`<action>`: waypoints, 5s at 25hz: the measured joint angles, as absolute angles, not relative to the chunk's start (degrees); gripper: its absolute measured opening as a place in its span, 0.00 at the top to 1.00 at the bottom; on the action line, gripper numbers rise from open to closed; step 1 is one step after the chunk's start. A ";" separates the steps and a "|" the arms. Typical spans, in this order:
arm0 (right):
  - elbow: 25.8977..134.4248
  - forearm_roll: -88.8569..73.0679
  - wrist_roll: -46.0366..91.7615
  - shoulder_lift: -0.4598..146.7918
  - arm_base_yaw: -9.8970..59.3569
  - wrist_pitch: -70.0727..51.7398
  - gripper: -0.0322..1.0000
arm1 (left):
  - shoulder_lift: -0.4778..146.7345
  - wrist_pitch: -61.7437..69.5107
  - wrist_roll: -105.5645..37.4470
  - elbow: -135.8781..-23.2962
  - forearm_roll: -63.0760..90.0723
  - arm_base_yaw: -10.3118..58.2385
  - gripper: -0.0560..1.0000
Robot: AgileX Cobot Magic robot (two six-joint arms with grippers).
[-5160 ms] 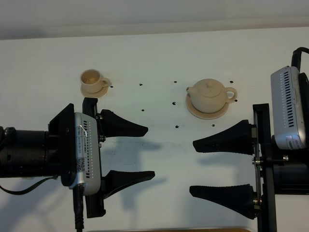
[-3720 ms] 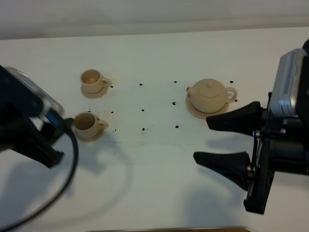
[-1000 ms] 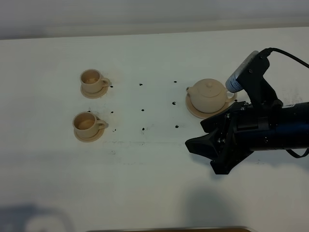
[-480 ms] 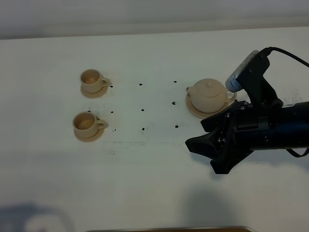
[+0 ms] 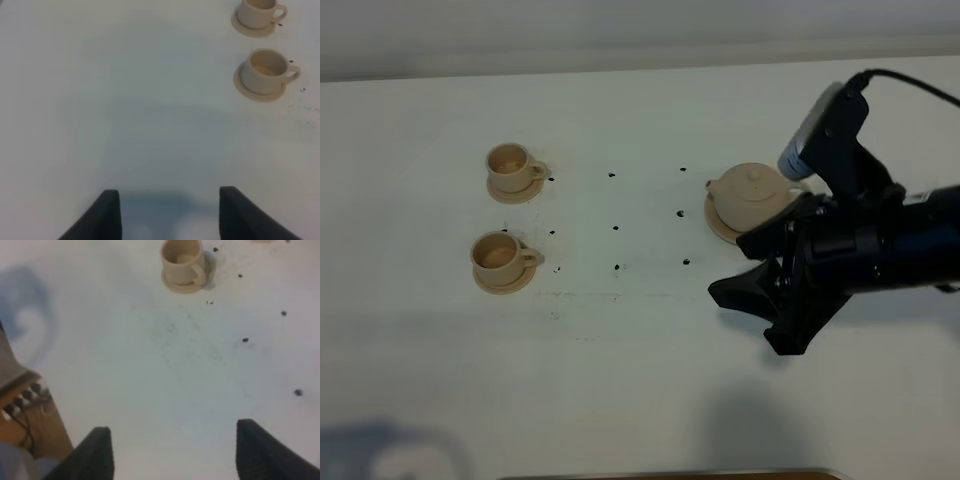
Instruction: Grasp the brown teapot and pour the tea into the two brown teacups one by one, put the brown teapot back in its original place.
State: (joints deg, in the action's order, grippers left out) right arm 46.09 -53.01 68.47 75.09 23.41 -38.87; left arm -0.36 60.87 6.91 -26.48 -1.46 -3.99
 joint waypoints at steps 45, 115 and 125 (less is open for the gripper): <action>84.55 -21.73 44.69 106.51 10.86 -48.86 0.51 | -0.36 60.87 6.91 -26.48 -1.46 -3.99 0.47; 88.03 -7.11 64.21 117.00 10.40 -52.28 0.53 | -0.36 60.87 6.91 -26.48 -1.44 -3.71 0.47; 88.53 -5.41 63.26 119.83 11.93 -51.94 0.53 | -0.36 60.87 6.91 -26.48 -1.29 -3.26 0.47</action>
State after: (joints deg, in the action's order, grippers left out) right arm 88.53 -5.41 63.26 119.83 11.93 -51.94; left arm -0.36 60.87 6.91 -26.48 -1.29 -3.26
